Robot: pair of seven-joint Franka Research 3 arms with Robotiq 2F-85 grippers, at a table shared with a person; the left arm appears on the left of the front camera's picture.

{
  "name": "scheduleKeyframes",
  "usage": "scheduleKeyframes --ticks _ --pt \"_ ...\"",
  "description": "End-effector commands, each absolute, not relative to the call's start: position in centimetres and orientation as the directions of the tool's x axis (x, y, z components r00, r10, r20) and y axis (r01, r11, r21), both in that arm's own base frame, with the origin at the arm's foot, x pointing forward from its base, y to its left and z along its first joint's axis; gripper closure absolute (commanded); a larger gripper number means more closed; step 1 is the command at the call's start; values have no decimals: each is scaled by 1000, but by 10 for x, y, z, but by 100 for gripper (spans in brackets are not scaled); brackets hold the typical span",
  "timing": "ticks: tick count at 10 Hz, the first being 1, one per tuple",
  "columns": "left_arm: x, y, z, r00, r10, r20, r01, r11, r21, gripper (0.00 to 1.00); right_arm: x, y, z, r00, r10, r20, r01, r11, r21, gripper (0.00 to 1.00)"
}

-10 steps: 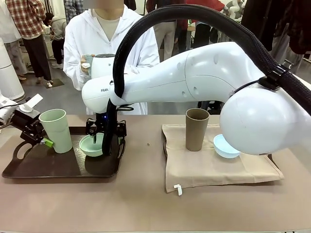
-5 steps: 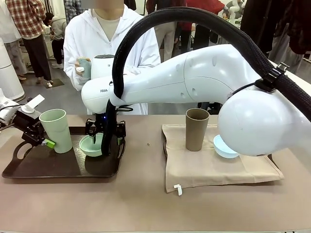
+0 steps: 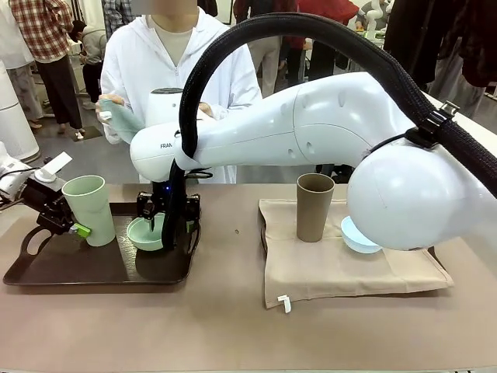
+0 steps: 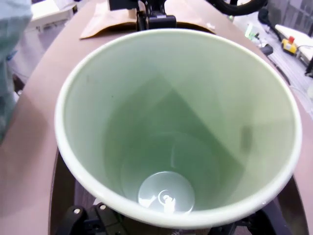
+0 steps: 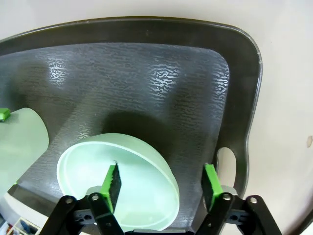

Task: Set up a tray with a mat and arrange the tableware.
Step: Pick up the Picnic Bowl and Reusable plastic cup from the Handle tray in front of the human's position and hold them in the air.

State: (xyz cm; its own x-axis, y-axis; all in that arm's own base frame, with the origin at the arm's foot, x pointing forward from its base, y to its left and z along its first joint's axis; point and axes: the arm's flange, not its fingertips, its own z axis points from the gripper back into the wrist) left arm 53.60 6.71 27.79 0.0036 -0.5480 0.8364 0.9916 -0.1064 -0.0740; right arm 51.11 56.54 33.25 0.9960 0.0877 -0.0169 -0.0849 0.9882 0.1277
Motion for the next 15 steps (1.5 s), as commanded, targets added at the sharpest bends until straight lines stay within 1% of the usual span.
scheduleKeyframes --ticks 1,2,3,4,5,6,7,8,9,10,11,12,13,15 --pt "536 65 274 -30 -521 853 992 -120 -39 85 519 573 335 993 117 -20 -114 987 117 100" --pt "535 63 275 -30 -520 854 992 -123 -40 100 520 573 334 993 119 -18 -116 986 117 100" --pt "536 62 276 -29 -520 853 992 -123 -41 100 520 573 334 993 117 -19 -114 986 121 100" --pt "536 61 276 -27 -521 853 992 -122 -42 100 521 573 333 993 117 -19 -114 986 122 84" --pt "536 61 277 -26 -521 853 992 -121 -44 75 520 573 333 993 118 -19 -115 986 122 94" --pt "535 60 277 -23 -522 853 992 -118 -45 75 520 573 332 993 118 -21 -114 986 122 100" --pt "536 60 277 -20 -523 852 992 -115 -47 100 520 573 332 993 118 -21 -115 986 119 100" --pt "535 60 278 -19 -529 849 993 -110 -46 76 520 574 332 993 120 -21 -116 986 117 100" --pt "535 60 279 -15 -531 847 993 -105 -48 100 520 574 331 992 121 -23 -117 986 117 100" --pt "534 61 281 -7 -537 843 993 -101 -55 100 519 574 334 994 110 -21 -107 987 118 100" --pt "528 63 296 40 -546 837 991 -83 -102 100 509 572 353 987 148 -67 -137 981 140 100" --pt "519 69 325 32 -522 852 992 -85 -90 100 496 566 384 983 172 -66 -163 978 128 100" --pt "505 76 362 24 -500 866 995 -74 -70 100 480 558 417 976 203 -74 -194 974 119 100" --pt "468 87 435 -58 -468 882 998 -48 40 100 446 543 483 980 201 -12 -198 974 111 100"
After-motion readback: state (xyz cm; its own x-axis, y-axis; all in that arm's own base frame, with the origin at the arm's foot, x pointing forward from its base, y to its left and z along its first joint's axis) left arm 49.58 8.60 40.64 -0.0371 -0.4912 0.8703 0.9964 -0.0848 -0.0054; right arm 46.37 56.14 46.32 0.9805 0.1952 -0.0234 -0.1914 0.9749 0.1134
